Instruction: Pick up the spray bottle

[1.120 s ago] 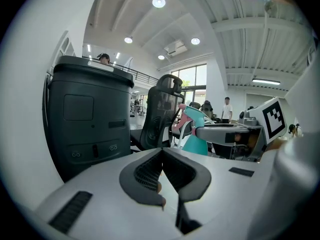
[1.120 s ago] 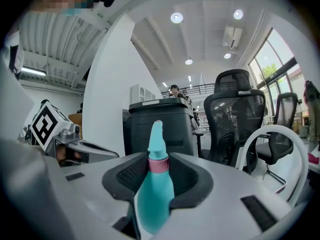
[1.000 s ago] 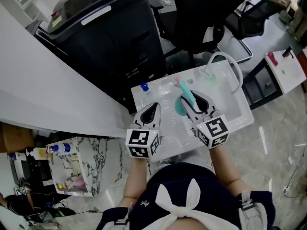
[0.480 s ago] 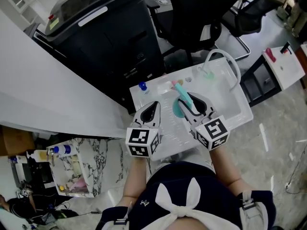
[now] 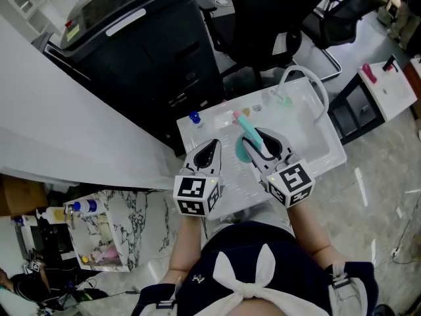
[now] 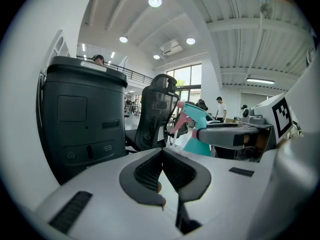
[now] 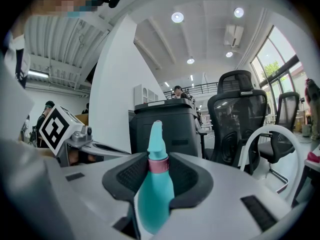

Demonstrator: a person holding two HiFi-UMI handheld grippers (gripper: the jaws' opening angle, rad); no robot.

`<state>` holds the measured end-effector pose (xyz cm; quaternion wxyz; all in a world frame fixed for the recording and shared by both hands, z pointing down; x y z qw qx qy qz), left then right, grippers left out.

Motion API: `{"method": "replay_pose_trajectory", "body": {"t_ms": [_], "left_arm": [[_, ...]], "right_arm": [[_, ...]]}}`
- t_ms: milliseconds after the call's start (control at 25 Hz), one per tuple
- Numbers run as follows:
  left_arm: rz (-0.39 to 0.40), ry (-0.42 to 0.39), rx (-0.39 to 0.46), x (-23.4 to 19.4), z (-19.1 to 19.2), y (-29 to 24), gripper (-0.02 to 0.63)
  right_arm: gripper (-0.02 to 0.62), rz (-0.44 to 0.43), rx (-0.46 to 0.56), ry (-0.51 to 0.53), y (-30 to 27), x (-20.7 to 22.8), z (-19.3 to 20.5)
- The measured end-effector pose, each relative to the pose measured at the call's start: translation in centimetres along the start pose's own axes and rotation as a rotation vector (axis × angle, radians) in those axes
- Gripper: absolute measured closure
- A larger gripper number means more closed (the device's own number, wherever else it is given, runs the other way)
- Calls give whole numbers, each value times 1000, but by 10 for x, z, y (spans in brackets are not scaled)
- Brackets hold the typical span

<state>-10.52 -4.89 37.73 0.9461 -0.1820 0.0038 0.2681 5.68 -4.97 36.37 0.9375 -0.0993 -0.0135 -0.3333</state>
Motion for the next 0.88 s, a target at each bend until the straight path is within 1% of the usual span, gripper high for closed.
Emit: {"method": "replay_pose_trajectory", "body": {"t_ms": [880], "left_arm": [[14, -3, 1, 3, 1, 2, 580]], "right_arm": [[456, 4, 3, 6, 5, -4, 0]]}}
Point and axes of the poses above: the fingertips, and each gripper's own axes: y backward along the fingers, x to its right, z out of its underside, the point moved 7 cm from there along y, backward along the fingers, and after that the axes turned 1 degree about -y, right-handed, at the moved point
